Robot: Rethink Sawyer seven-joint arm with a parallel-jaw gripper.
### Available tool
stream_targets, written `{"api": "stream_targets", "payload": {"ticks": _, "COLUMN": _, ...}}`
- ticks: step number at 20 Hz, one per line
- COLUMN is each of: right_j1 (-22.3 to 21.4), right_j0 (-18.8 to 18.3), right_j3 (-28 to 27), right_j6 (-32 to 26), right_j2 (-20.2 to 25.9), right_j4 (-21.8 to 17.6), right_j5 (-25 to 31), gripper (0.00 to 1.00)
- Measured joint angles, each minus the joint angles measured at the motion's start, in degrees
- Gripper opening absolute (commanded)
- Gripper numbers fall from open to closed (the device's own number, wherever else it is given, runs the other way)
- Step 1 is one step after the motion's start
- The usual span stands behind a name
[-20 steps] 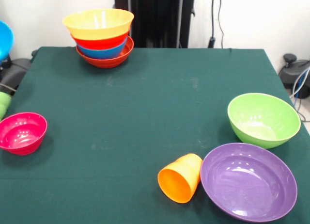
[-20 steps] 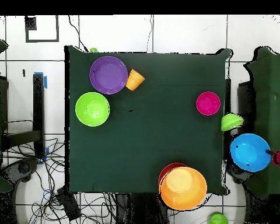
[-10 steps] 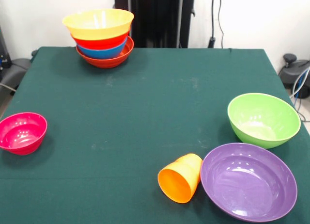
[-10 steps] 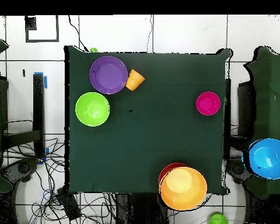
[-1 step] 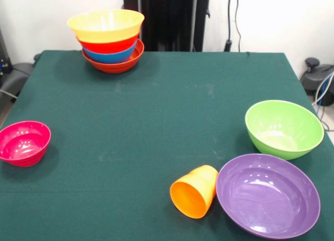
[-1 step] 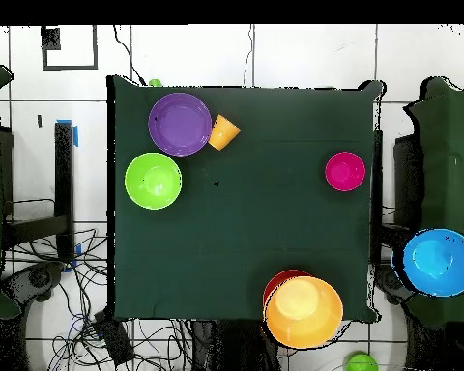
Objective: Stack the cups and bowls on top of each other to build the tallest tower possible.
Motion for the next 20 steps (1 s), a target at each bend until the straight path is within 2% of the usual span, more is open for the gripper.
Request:
{"api": "stream_targets", "payload": {"ticks": 7, "right_j1": -0.6, "right_j0": -0.2, "right_j3": 5.8, "right_j6": 0.0, "right_j2": 0.3, "right_j4": -5.2, "right_j5": -6.5, "gripper": 0.0}}
{"api": "stream_targets", "payload": {"ticks": 10, "right_j1": -1.0, "right_j0": 0.2, "right_j3": 7.6, "right_j6": 0.0, "right_j2": 0.2, "right_j4": -6.3, "right_j5": -9.0, "gripper": 0.0}}
{"api": "stream_targets", "payload": {"ticks": 11, "right_j1": -1.6, "right_j0": 0.9, "right_j3": 9.3, "right_j6": 0.0, "right_j2": 0.0, "right_j4": -7.0, "right_j5": -11.5, "gripper": 0.0}}
{"api": "stream_targets", "payload": {"ticks": 14, "right_j1": -2.4, "right_j0": 2.2, "right_j3": 11.1, "right_j6": 0.0, "right_j2": -0.4, "right_j4": -7.7, "right_j5": -14.2, "gripper": 0.0}}
{"api": "stream_targets", "payload": {"ticks": 18, "right_j1": -4.8, "right_j0": 5.7, "right_j3": 14.1, "right_j6": 0.6, "right_j2": -1.9, "right_j4": -8.0, "right_j5": -18.5, "gripper": 0.0}}
{"api": "stream_targets", "payload": {"ticks": 20, "right_j1": -6.5, "right_j0": 8.7, "right_j3": 15.8, "right_j6": 1.8, "right_j2": -3.1, "right_j4": -8.0, "right_j5": -20.6, "gripper": 0.0}}
